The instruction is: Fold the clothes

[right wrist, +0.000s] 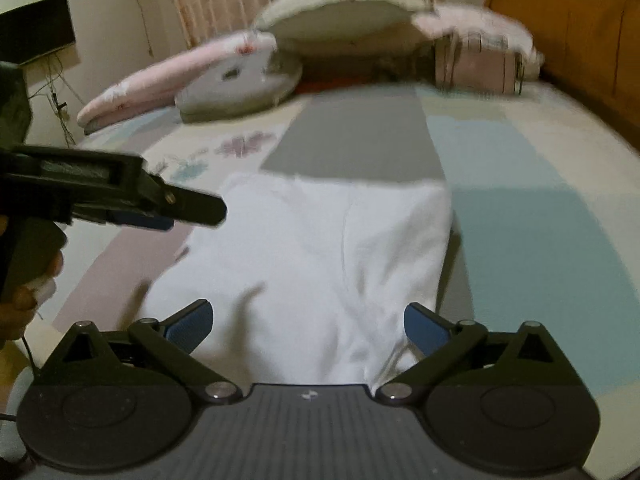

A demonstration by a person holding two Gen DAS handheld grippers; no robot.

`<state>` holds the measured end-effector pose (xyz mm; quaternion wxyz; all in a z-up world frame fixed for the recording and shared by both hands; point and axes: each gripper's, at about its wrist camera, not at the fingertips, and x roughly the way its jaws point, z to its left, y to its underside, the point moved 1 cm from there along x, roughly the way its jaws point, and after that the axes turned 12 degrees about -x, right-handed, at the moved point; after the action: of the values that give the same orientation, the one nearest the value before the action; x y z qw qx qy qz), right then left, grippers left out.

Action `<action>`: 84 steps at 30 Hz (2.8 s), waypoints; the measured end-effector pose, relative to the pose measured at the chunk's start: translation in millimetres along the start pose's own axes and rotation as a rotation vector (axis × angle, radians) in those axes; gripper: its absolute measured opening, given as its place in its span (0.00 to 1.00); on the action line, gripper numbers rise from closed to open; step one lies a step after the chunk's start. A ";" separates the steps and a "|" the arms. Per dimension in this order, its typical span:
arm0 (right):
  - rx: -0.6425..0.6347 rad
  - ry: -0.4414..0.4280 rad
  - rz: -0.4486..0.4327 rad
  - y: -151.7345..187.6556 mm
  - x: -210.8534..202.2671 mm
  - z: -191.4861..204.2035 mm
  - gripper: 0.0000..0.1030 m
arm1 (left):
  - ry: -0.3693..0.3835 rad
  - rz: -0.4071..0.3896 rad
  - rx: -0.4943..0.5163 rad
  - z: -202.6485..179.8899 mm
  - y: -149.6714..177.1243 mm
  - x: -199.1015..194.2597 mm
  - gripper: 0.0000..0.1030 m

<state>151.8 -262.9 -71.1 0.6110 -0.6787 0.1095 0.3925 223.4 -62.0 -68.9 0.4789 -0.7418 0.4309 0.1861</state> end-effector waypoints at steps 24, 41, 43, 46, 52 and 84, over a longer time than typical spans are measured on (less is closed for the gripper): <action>0.049 -0.013 -0.081 -35.0 16.4 -19.8 1.00 | -0.057 -0.083 -0.001 17.4 -9.9 -32.1 0.90; 0.073 -0.170 -0.042 20.5 5.0 9.5 1.00 | 0.009 0.111 0.058 -10.4 24.9 32.1 0.91; 0.060 -0.167 -0.047 24.3 3.5 9.6 1.00 | 0.009 0.118 0.048 -13.5 23.0 27.0 0.91; 0.050 -0.151 -0.051 26.0 3.4 11.6 1.00 | 0.017 0.134 0.059 -15.8 25.1 28.1 0.92; 0.052 -0.129 -0.016 20.6 -2.8 13.9 1.00 | 0.032 0.115 0.044 -15.1 19.3 13.3 0.91; 0.397 -0.081 -0.054 29.1 -20.6 -54.3 1.00 | 0.111 0.146 0.011 -8.8 30.4 20.7 0.93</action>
<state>141.4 -326.1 -82.0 0.7471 -0.5312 0.1417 0.3736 208.9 -84.4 -95.7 0.4435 -0.7151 0.5107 0.1767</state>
